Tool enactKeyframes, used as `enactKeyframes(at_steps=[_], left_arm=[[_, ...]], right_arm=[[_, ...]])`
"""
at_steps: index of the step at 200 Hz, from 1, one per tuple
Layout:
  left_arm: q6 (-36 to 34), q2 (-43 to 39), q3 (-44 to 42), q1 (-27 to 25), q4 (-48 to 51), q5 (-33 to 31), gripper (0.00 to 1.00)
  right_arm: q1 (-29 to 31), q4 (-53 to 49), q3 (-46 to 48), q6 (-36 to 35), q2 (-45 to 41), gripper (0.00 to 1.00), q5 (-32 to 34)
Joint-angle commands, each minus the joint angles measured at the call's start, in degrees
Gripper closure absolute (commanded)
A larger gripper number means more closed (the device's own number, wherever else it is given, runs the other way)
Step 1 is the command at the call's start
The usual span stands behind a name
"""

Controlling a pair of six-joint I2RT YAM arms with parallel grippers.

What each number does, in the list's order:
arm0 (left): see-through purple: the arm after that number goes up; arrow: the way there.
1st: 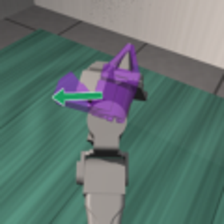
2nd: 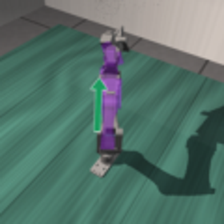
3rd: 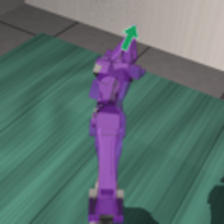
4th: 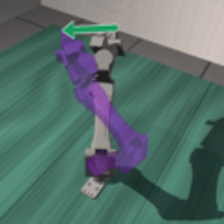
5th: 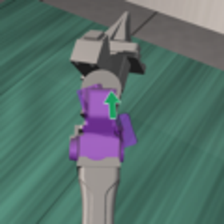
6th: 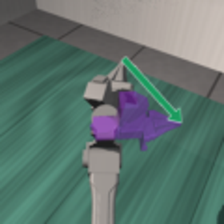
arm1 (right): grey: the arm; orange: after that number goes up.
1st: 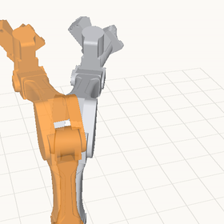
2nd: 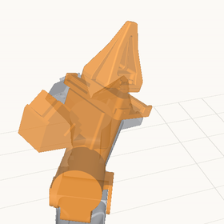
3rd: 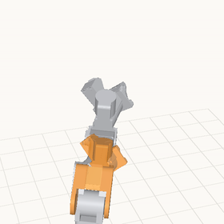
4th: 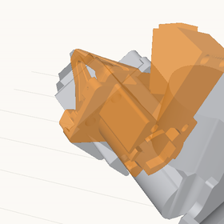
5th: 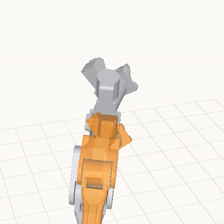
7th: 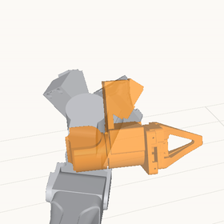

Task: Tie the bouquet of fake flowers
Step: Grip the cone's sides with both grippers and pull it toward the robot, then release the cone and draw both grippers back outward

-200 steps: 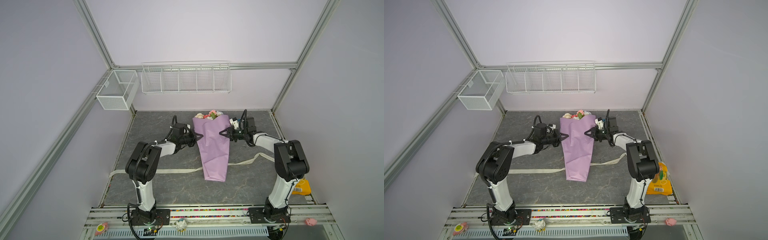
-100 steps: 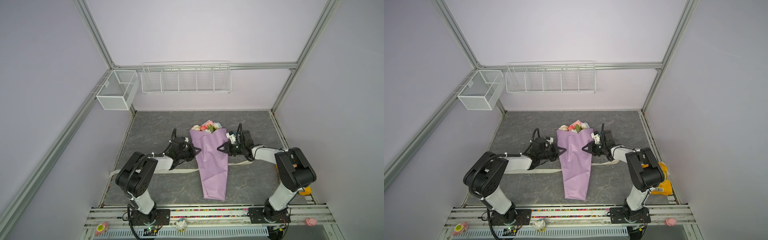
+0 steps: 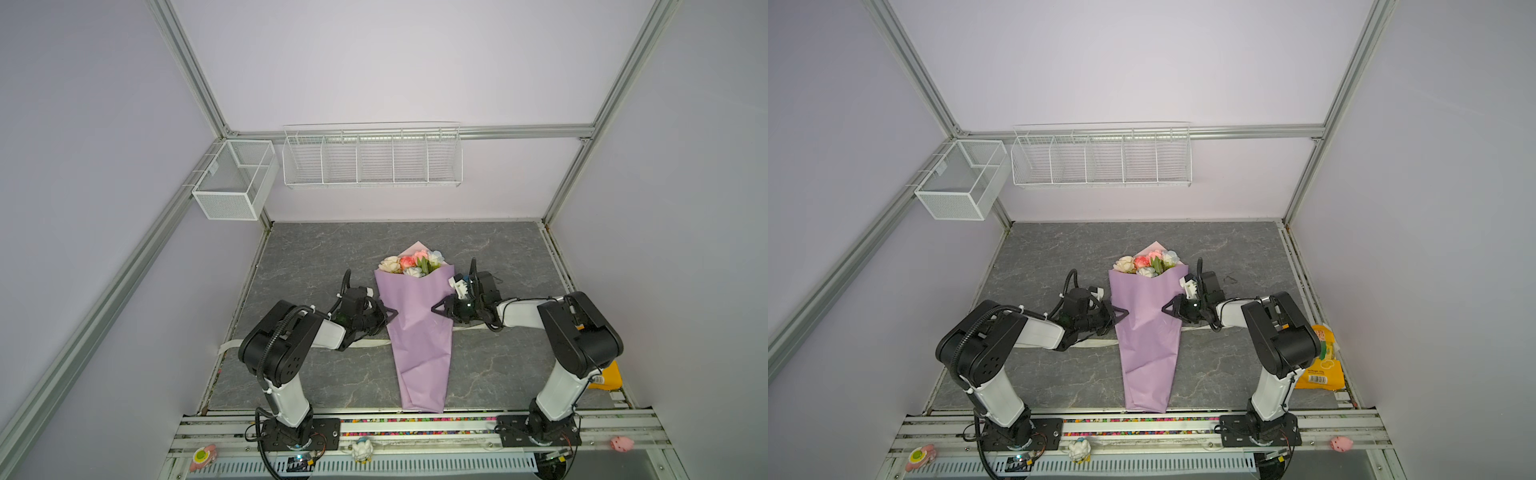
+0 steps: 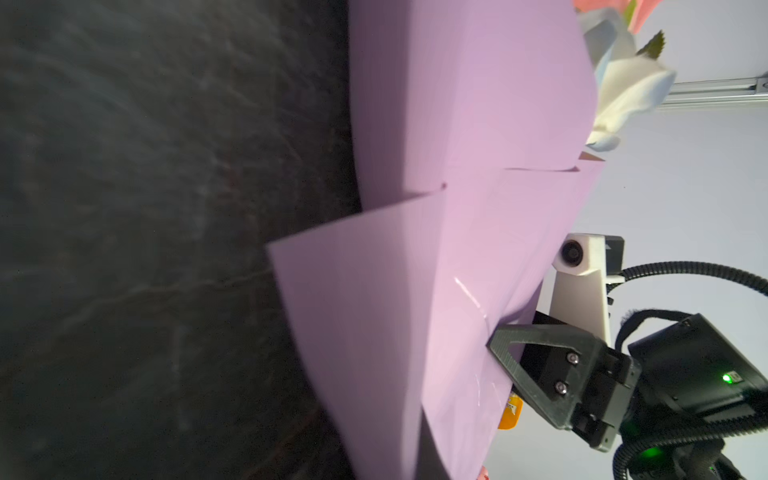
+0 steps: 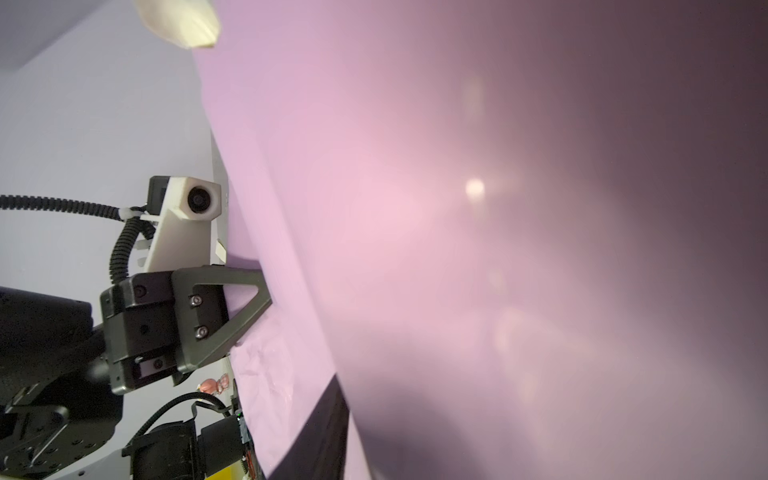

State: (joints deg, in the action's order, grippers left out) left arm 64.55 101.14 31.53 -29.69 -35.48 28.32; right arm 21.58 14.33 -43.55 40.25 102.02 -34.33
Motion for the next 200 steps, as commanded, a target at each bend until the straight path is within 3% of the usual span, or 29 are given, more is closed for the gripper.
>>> enactKeyframes(at_steps=[1, 18, 49, 79, 100, 125, 147, 178, 200], left_arm=[[-0.7, -1.4, -1.1, -0.4, -1.1, -0.8, 0.84], [0.2, -4.2, -3.7, -0.2, -3.8, -2.2, 0.65], [-1.0, -10.2, -5.0, -0.1, 2.9, -3.5, 0.47], [-7.7, -20.6, -4.8, 0.0, 19.9, -9.7, 0.22], [-12.5, -29.5, -3.5, 0.0, 32.1, -15.0, 0.01], [-15.2, -40.3, -1.0, 0.4, 47.6, -24.8, 0.00], [-15.6, -49.3, 0.8, 2.5, 61.2, -36.2, 0.00], [-18.9, -52.7, 5.6, 14.9, 78.9, -41.5, 0.00], [-22.8, -48.0, 7.7, 26.0, 83.5, -39.0, 0.00]], right_arm=[[0.3, -1.8, 0.0, -0.4, -1.6, 0.45, 2.1], [0.3, -7.6, -0.8, -1.4, -3.9, 0.32, 6.1], [0.3, -17.3, 1.2, -2.2, -12.7, 0.15, 17.5], [0.3, -30.5, 1.9, -3.7, -23.5, 0.00, 31.3], [0.3, -36.2, 2.9, -4.2, -31.8, 0.10, 37.9], [0.1, -39.0, 5.4, -2.7, -42.4, 0.11, 44.6], [0.0, -43.4, 7.5, 4.3, -51.1, 0.11, 53.2], [-1.2, -46.1, 8.2, 3.7, -57.2, 0.11, 53.6], [-1.4, -49.2, 6.3, 3.0, -56.3, 0.11, 54.3]])
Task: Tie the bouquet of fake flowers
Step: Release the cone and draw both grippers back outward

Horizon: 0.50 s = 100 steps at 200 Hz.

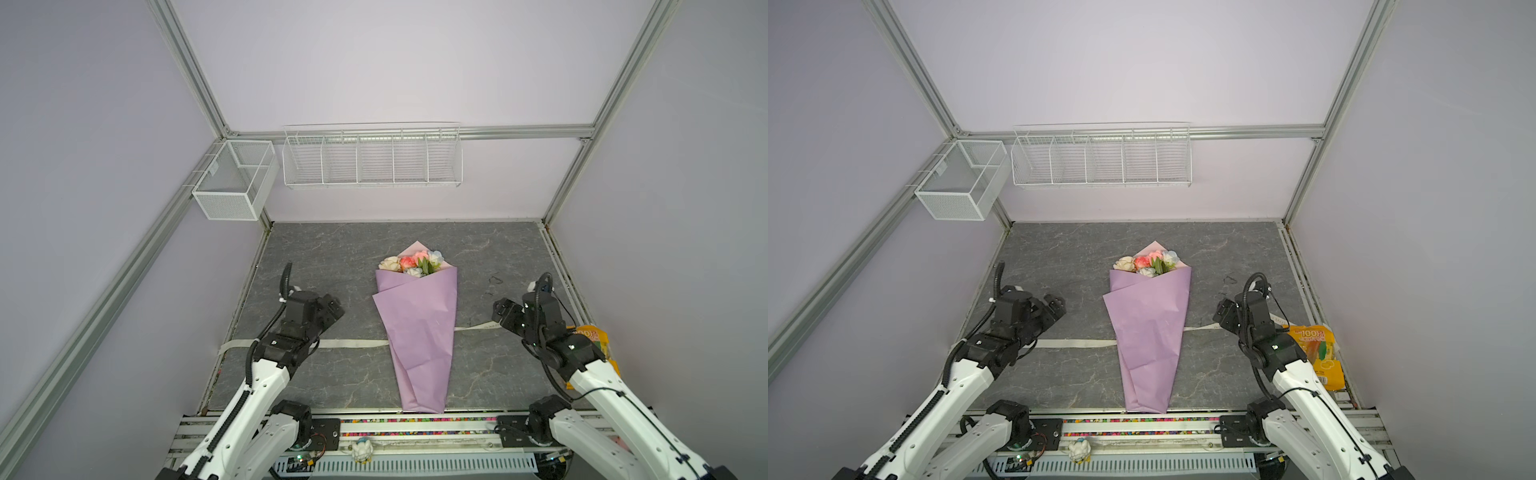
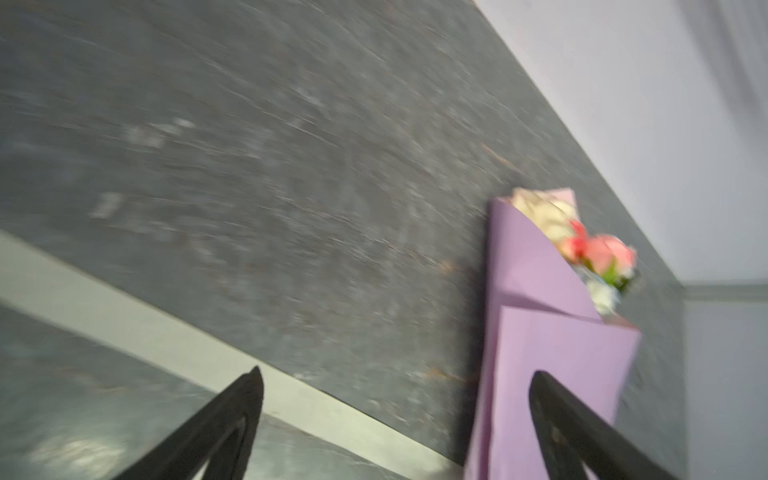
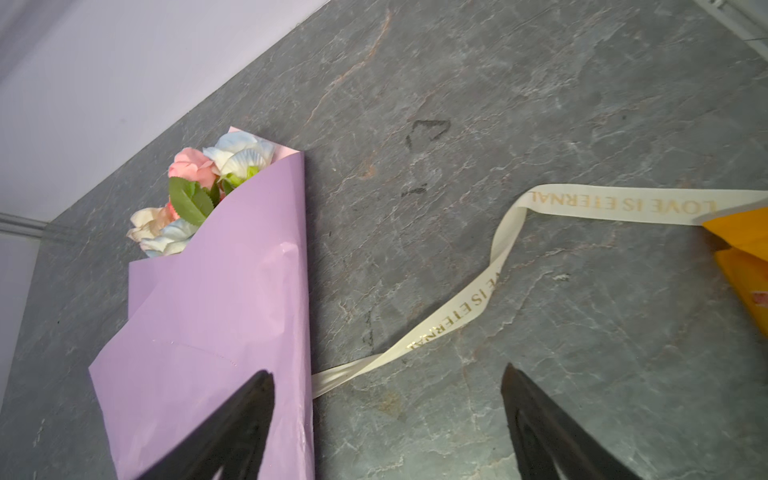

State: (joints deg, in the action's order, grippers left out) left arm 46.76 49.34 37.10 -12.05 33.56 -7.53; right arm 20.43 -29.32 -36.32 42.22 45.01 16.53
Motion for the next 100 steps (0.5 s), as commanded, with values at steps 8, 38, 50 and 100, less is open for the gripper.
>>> enactKeyframes(at_steps=[8, 38, 50, 100], left_arm=[[-5.0, 5.8, 3.0, 11.5, 15.4, -2.7, 0.00], [-3.3, 13.4, 6.3, 17.7, 15.2, -2.0, 0.08], [-2.0, 16.5, 7.5, 18.6, 14.4, -0.7, 0.10], [3.0, 27.7, 11.5, 19.1, 13.9, 0.0, 0.16]], right_arm=[[-0.3, -7.4, -2.5, 0.9, 1.9, 0.10, 4.0], [-0.2, -13.3, -8.6, -1.0, 7.8, 0.07, 5.1], [-0.2, -14.5, -10.5, -1.5, 10.1, 0.07, 5.0], [0.0, -12.4, -12.6, -3.0, 13.6, 0.07, 0.9]])
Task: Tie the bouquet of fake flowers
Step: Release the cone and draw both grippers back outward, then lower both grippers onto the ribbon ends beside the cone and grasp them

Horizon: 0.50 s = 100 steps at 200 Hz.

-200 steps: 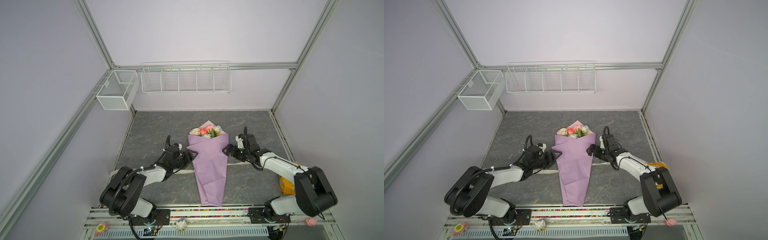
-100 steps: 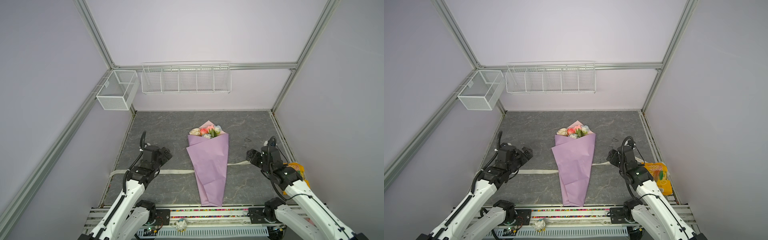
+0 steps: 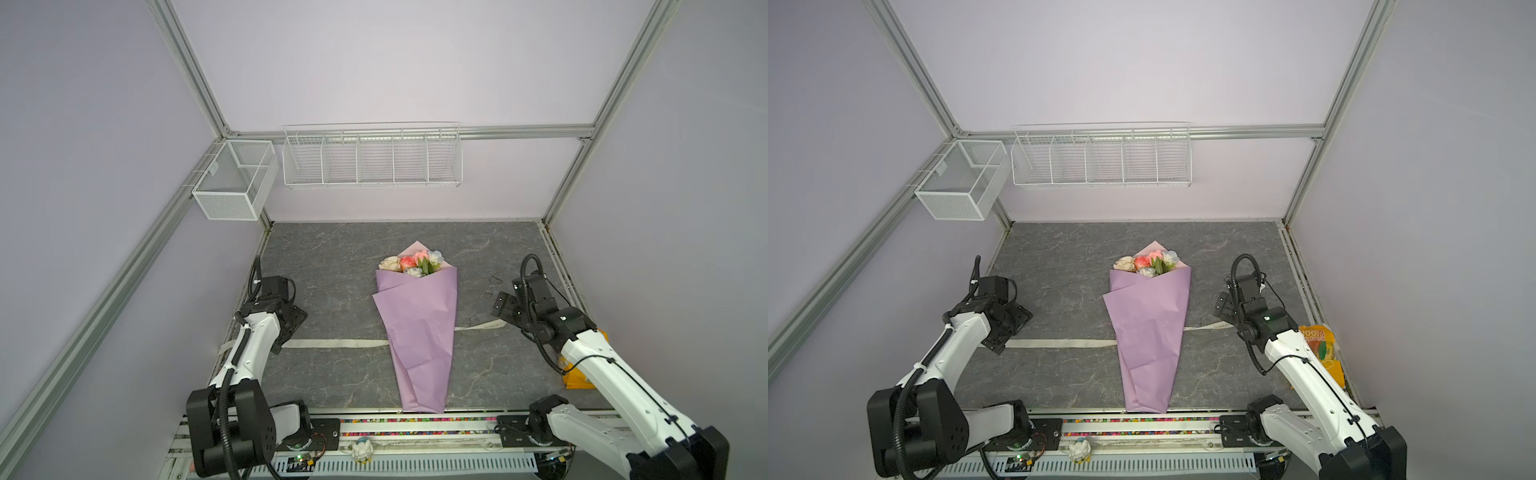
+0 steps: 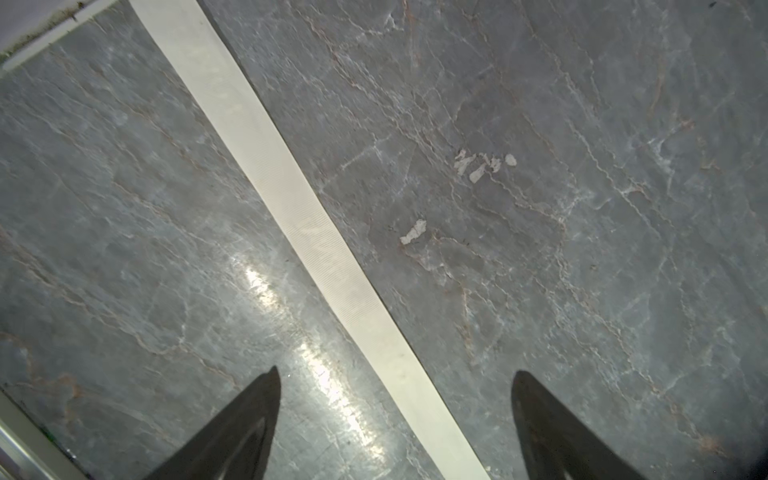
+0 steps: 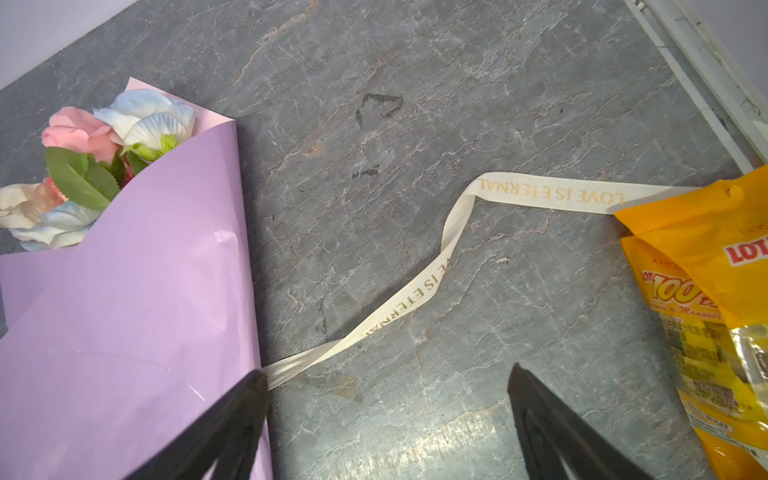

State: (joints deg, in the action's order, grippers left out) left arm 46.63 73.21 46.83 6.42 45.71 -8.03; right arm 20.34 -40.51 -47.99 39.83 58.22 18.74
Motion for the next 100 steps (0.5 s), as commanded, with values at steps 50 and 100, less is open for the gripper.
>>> enactKeyframes(at_steps=[50, 100], left_arm=[[6.4, 9.9, 1.9, 0.9, 0.2, -0.3, 0.16], [5.8, 16.5, 3.1, 1.1, -1.8, 0.6, 0.17]], right_arm=[[0.2, -2.1, -0.8, -0.5, 0.9, 0.07, -0.4], [0.2, -1.9, 0.3, 0.5, 0.9, 0.08, -0.3]])
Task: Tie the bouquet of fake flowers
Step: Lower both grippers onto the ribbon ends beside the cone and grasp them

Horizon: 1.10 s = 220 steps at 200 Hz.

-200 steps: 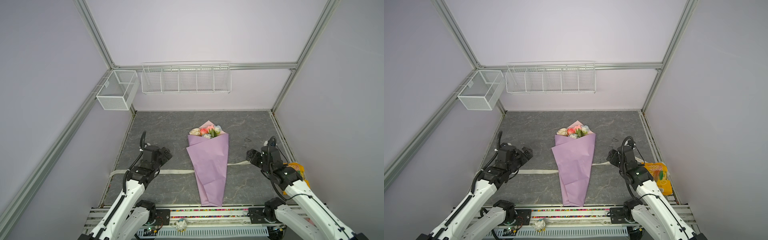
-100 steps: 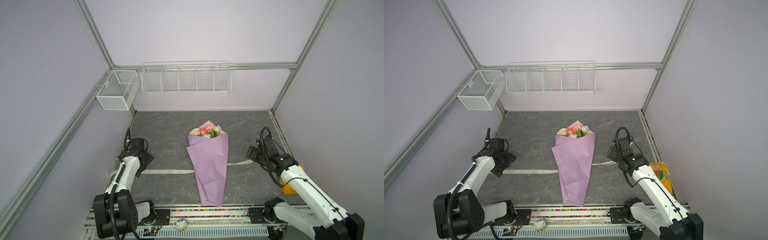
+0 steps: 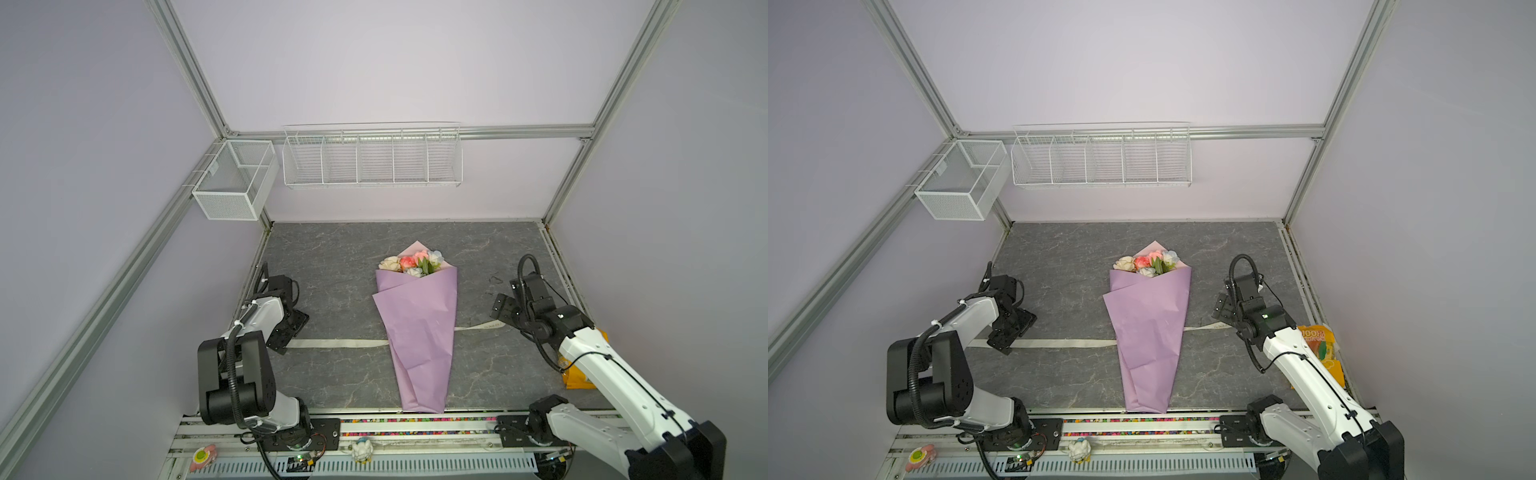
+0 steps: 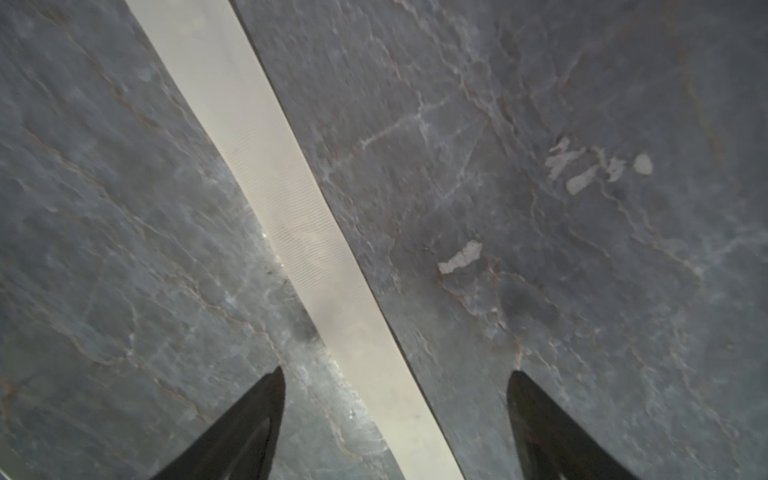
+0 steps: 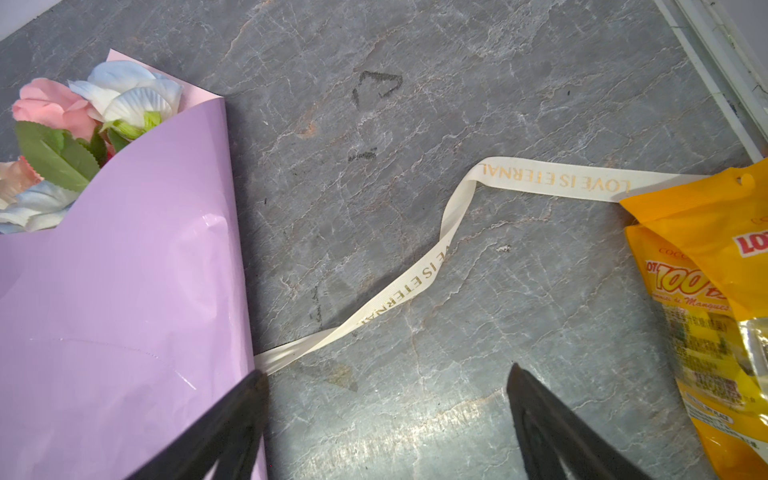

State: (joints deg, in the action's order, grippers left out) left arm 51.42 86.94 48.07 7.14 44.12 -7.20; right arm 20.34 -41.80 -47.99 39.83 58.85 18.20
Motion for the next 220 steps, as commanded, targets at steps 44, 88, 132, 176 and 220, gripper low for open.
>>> enactKeyframes(at_steps=[44, 88, 132, 176, 220], left_arm=[[1.1, 8.5, 3.0, 0.6, -0.9, 1.2, 0.18], [1.5, 11.6, 1.4, 0.6, -3.0, 2.7, 0.34], [0.1, 10.0, 1.3, 0.6, -2.6, 2.4, 0.49], [-2.0, 9.6, 1.7, 0.7, -3.3, 4.2, 0.79], [-3.8, 5.4, 1.9, 0.7, -3.2, 5.7, 1.00]], right_arm=[[0.2, -0.4, 0.4, 0.7, 1.5, 0.08, -0.3], [0.2, -0.8, 0.5, 0.9, 2.8, 0.09, 0.0], [0.3, -1.1, 0.2, 0.9, 4.4, 0.10, 0.8], [0.3, -3.1, -0.3, 1.3, 5.4, 0.10, 3.1], [0.1, -5.5, -0.4, 1.8, 4.6, 0.11, 5.1]])
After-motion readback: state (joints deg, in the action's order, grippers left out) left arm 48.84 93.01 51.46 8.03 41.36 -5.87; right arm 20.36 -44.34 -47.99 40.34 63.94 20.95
